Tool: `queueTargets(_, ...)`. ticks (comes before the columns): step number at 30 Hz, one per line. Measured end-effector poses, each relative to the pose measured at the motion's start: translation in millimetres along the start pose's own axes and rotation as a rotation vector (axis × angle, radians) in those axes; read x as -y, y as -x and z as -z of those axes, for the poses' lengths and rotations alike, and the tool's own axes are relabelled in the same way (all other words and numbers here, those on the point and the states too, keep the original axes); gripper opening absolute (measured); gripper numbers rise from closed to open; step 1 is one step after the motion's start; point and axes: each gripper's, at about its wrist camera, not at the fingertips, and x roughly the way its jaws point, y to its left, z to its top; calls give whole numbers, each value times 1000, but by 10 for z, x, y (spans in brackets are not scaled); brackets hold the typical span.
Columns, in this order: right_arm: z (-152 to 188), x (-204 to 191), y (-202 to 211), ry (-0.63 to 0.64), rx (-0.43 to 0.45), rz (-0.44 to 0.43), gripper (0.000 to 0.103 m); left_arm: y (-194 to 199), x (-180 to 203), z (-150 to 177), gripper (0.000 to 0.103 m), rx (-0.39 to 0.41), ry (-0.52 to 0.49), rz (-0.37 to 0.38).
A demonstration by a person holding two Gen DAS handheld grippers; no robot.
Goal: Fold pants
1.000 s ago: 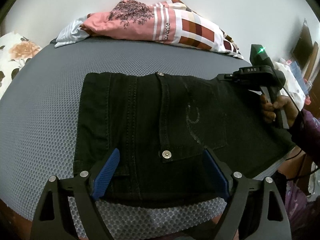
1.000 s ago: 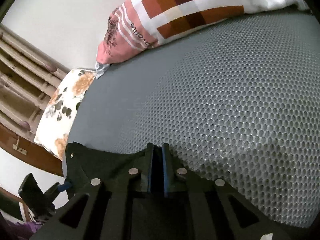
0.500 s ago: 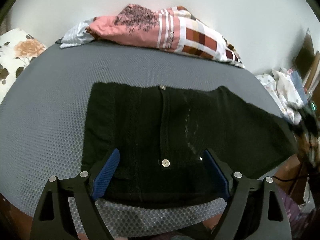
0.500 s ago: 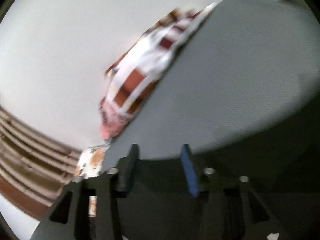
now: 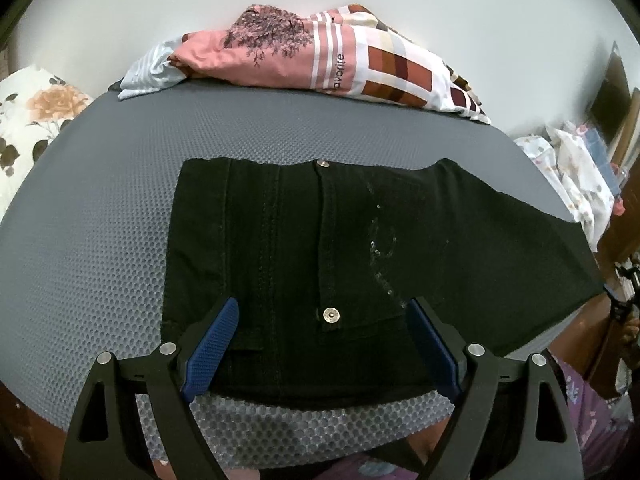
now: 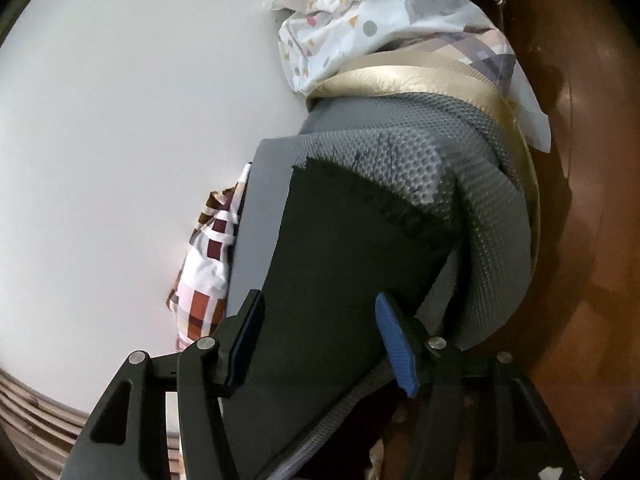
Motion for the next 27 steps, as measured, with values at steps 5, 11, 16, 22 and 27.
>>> queueTargets(5,-39,62,194,-33,74,16,56,-6,0,5,86,-1,0,0)
queueTargets(11,-107,252,153,-83,73,100,56,-27,12,15,87,-5,-12,-5)
queueTargets(16,-94,193,14,-73,32,29,56,-33,17,21,87,-7,-15,-6)
queueTargets(22,-107,-41,14,0,19,-24,56,-41,20,16,87,-11,-14,-6)
queueTargets(27,-86,149,-19,-38,4,23,56,-48,18,19,88,-11,-17,-8)
